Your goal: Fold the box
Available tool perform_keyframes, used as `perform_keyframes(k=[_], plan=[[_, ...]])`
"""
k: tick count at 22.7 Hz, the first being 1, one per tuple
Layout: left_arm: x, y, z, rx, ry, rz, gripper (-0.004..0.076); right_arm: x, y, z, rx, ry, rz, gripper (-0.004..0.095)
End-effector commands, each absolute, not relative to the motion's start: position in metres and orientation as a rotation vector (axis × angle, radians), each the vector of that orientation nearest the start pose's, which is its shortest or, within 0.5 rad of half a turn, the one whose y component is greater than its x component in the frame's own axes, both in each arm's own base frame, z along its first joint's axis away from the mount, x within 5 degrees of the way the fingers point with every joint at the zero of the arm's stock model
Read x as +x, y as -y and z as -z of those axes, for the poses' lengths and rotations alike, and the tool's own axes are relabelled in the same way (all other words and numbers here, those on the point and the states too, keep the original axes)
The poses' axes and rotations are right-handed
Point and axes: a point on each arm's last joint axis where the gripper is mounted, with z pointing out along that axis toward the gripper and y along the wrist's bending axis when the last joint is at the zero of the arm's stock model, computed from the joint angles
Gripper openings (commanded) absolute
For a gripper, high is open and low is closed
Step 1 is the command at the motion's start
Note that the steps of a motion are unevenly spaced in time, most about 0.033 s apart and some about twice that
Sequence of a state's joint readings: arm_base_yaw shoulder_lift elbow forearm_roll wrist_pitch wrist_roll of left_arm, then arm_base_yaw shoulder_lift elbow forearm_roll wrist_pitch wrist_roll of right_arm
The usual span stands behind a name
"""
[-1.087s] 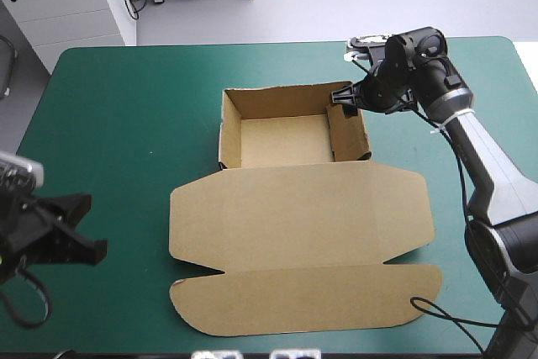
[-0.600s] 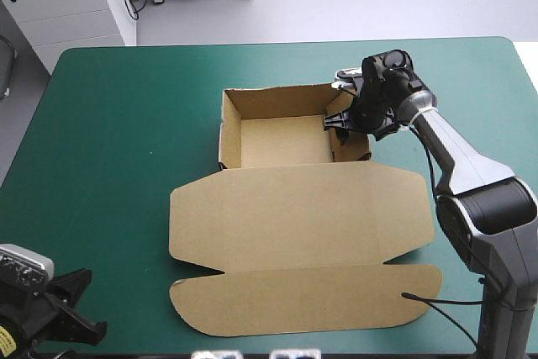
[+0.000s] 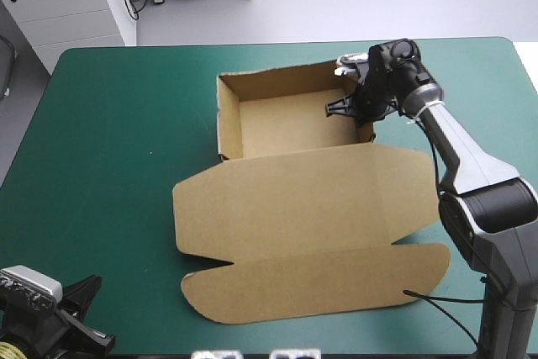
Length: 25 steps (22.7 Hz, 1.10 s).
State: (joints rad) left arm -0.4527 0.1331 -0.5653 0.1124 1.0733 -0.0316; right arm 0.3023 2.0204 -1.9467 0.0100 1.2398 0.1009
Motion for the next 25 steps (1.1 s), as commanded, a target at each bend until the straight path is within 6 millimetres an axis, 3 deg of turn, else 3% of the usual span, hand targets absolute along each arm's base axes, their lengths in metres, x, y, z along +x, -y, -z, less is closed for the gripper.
perform_keyframes(k=[1,2,3,4,5,6,11,17,25], plan=[[0.015,-0.002,-0.307,0.436,-2.000,0.166,-0.0008,0.395,-0.099,-0.390,-0.210,-2.558,-0.139,-0.0019],[0.015,-0.003,-0.306,0.438,-2.010,0.163,-0.0008,0.387,-0.076,-0.416,-0.152,-2.488,-0.111,-0.0019],[0.015,-0.003,-0.305,0.438,-2.015,0.162,-0.0008,0.383,-0.066,-0.424,-0.131,-2.466,-0.109,-0.0019],[0.015,-0.003,-0.305,0.438,-2.015,0.162,-0.0008,0.374,-0.037,-0.442,-0.063,-2.420,-0.074,-0.0019],[0.015,-0.003,-0.305,0.438,-2.015,0.162,-0.0008,0.370,-0.023,-0.448,-0.019,-2.404,-0.057,-0.0019],[0.015,-0.003,-0.305,0.438,-2.014,0.160,-0.0008,0.364,0.006,-0.456,0.064,-2.381,-0.017,-0.0019],[0.015,-0.003,-0.305,0.439,-2.016,0.160,-0.0008,0.361,0.084,-0.448,0.285,-2.388,0.094,-0.0019],[0.015,-0.003,-0.305,0.439,-2.019,0.159,-0.0008,0.369,0.133,-0.421,0.386,-2.457,0.228,-0.0019],[0.015,-0.003,-0.304,0.441,-2.028,0.157,-0.0008,0.393,0.158,-0.376,0.433,-2.563,0.253,-0.0019]])
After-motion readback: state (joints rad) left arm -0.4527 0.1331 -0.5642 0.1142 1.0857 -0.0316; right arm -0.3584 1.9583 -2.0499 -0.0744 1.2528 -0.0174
